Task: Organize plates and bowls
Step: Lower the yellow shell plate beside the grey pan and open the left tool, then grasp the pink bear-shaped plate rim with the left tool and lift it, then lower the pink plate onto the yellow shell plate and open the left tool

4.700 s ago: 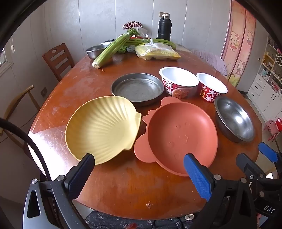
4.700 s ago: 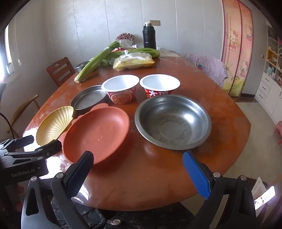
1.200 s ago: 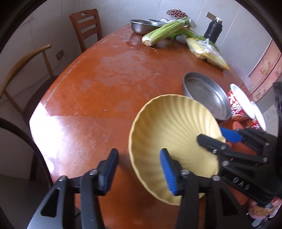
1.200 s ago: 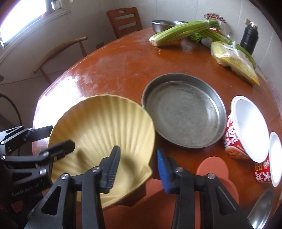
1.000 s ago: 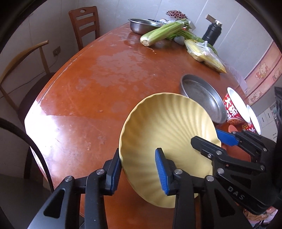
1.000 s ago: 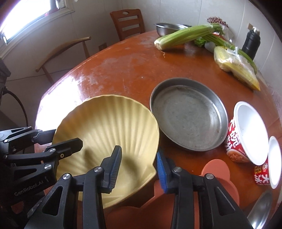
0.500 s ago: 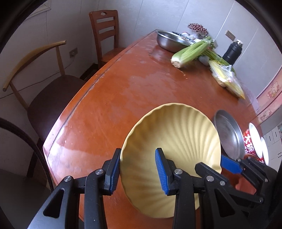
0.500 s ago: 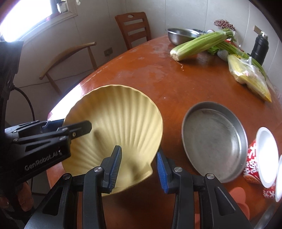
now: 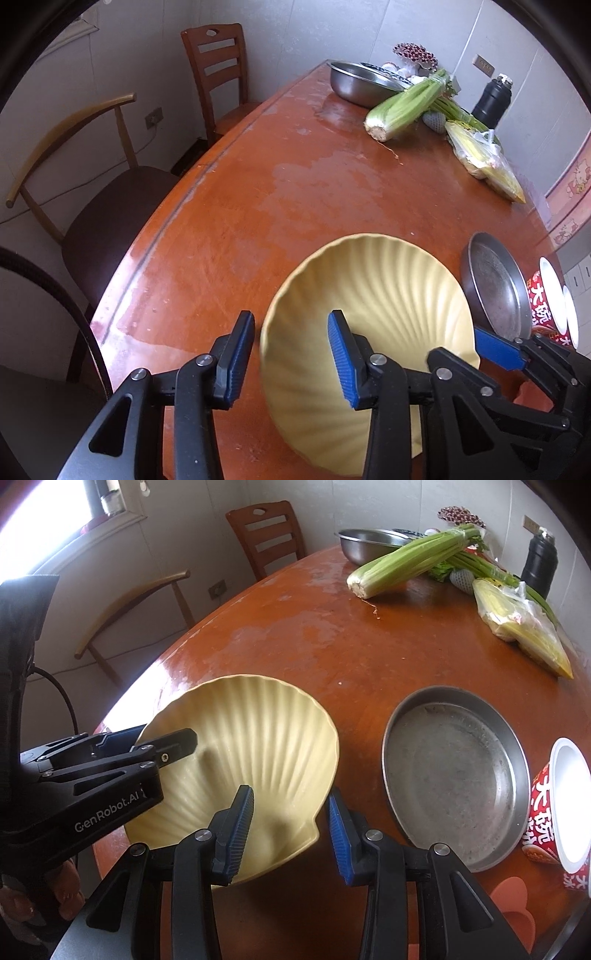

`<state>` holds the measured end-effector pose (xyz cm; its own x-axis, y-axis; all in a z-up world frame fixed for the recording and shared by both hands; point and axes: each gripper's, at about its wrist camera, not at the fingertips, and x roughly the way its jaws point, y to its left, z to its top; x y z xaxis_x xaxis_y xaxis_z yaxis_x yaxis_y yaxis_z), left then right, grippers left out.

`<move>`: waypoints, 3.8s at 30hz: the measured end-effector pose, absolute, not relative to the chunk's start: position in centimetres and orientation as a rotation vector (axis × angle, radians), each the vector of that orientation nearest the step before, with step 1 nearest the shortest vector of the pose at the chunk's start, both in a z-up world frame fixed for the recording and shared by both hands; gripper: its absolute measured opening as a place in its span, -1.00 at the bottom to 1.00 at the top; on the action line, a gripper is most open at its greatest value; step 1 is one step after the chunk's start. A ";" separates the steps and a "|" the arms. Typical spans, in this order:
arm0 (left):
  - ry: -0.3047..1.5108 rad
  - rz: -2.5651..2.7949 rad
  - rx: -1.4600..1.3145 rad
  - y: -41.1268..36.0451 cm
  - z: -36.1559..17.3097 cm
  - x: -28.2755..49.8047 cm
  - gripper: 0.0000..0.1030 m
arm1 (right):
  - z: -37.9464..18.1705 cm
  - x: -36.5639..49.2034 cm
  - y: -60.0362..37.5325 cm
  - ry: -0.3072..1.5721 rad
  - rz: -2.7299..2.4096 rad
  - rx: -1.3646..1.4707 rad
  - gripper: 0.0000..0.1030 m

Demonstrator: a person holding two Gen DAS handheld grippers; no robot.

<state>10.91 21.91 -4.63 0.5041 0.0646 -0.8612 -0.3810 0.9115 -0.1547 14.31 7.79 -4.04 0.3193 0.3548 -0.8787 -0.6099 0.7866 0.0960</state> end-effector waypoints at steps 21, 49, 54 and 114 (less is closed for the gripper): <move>0.975 0.013 -0.250 9.0 0.4 6.4 0.31 | 2.2 9.4 -7.1 0.923 0.486 -0.257 0.03; 1.151 -0.060 -0.271 0.0 -4.1 4.5 0.14 | -3.5 12.0 -10.7 1.034 0.506 -0.419 0.02; 1.134 -0.035 -0.275 0.5 -4.2 5.0 -0.13 | -3.9 11.9 -10.8 1.043 0.509 -0.442 0.03; 0.959 0.282 -0.492 23.3 -2.5 8.8 -0.16 | -1.7 16.5 9.5 1.036 0.748 -0.297 0.07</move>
<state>8.83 23.30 -2.52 0.5504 0.0145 -0.8348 -0.4397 0.8550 -0.2750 16.48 9.50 -1.73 0.2946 0.4183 -0.8592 -0.6841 0.7201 0.1160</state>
